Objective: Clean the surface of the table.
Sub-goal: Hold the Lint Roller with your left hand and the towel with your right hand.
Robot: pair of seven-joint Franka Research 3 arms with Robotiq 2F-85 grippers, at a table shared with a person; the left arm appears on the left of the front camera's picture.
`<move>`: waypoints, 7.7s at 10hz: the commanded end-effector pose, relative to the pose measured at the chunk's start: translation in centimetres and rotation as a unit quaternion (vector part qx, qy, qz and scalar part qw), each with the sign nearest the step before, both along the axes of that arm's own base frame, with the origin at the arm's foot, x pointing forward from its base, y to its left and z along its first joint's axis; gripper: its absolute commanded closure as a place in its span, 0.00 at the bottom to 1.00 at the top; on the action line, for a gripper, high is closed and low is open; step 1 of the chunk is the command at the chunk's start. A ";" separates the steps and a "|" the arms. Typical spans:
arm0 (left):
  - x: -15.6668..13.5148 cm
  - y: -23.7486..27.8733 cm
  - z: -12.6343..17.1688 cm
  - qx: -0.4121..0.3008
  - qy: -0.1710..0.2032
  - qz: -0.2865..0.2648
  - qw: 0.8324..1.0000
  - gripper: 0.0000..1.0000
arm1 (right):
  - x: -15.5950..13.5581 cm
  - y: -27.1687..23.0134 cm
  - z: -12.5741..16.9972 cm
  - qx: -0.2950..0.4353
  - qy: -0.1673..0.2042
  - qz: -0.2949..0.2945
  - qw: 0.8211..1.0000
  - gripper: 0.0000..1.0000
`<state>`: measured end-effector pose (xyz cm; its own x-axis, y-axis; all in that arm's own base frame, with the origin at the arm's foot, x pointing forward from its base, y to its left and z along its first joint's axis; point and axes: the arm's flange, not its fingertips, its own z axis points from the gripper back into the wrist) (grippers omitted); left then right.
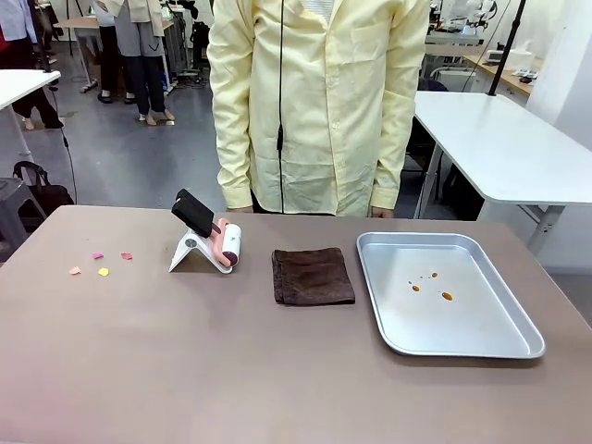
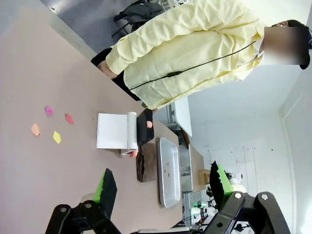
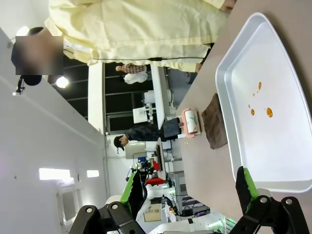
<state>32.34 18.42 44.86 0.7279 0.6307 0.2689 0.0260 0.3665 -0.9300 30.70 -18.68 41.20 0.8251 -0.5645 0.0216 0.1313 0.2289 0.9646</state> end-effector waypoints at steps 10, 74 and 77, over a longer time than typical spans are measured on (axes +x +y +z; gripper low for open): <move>12.8 -13.1 4.6 0.253 0.069 -0.173 0.949 0.00 | 6.6 33.7 2.2 -0.280 -0.079 0.236 0.927 0.00; -3.7 3.1 1.2 -0.060 -0.021 -0.115 0.991 1.00 | 4.3 14.0 4.0 0.160 -0.044 0.072 0.984 1.00; -11.7 9.3 1.9 -0.077 0.042 0.022 0.996 1.00 | 2.5 6.0 1.8 0.166 -0.026 -0.004 0.986 1.00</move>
<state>20.92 28.38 45.17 0.7200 0.6763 0.1557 -0.0299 0.2544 -0.9666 33.73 -13.29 44.22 0.8059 -0.5801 -0.1186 0.0703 -0.1052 0.9920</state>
